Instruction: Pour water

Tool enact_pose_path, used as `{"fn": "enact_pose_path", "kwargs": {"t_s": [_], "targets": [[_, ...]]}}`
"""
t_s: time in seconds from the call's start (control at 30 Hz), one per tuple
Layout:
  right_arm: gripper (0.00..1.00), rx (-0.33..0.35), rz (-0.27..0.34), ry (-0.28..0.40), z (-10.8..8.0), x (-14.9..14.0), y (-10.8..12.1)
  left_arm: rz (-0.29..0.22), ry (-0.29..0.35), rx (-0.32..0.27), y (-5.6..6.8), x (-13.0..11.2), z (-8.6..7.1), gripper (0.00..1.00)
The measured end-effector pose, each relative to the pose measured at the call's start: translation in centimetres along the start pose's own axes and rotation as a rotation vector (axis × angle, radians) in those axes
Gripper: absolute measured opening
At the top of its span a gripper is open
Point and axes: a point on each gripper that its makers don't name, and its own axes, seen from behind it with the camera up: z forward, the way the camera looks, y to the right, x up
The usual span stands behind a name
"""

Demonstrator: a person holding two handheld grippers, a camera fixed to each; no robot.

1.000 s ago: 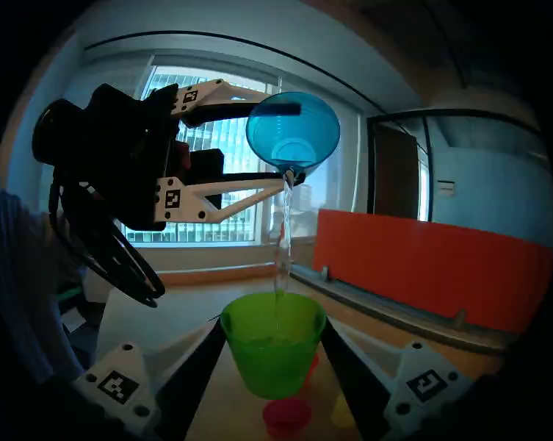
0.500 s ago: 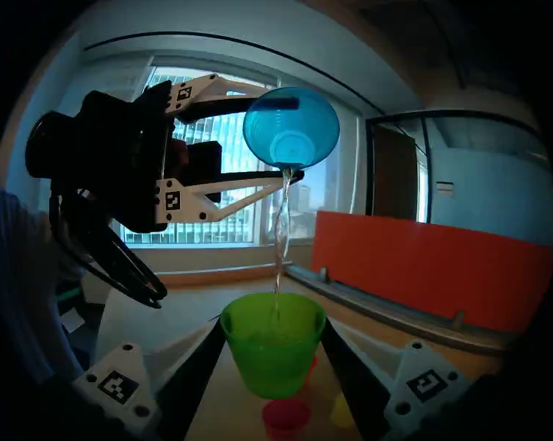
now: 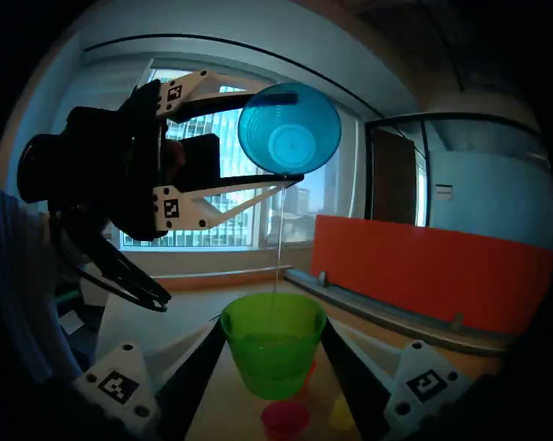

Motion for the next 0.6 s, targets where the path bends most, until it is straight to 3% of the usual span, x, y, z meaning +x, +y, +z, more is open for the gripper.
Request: {"fn": "enact_pose_path", "kwargs": {"t_s": [0.3,0.5,0.6], "targets": [[0.91,-0.001,0.001,0.006,-0.11,0.06,0.09,0.032,0.015,0.008,0.09,0.88,0.00,0.83],[0.91,-0.003,0.002,0.009,-0.16,0.04,0.18,0.010,0.012,0.011,-0.32,0.40,0.04,0.83],[0.91,-0.006,0.001,0.011,-0.22,0.08,0.34,-0.035,0.007,0.007,-0.17,-0.05,0.13,0.83]]}}
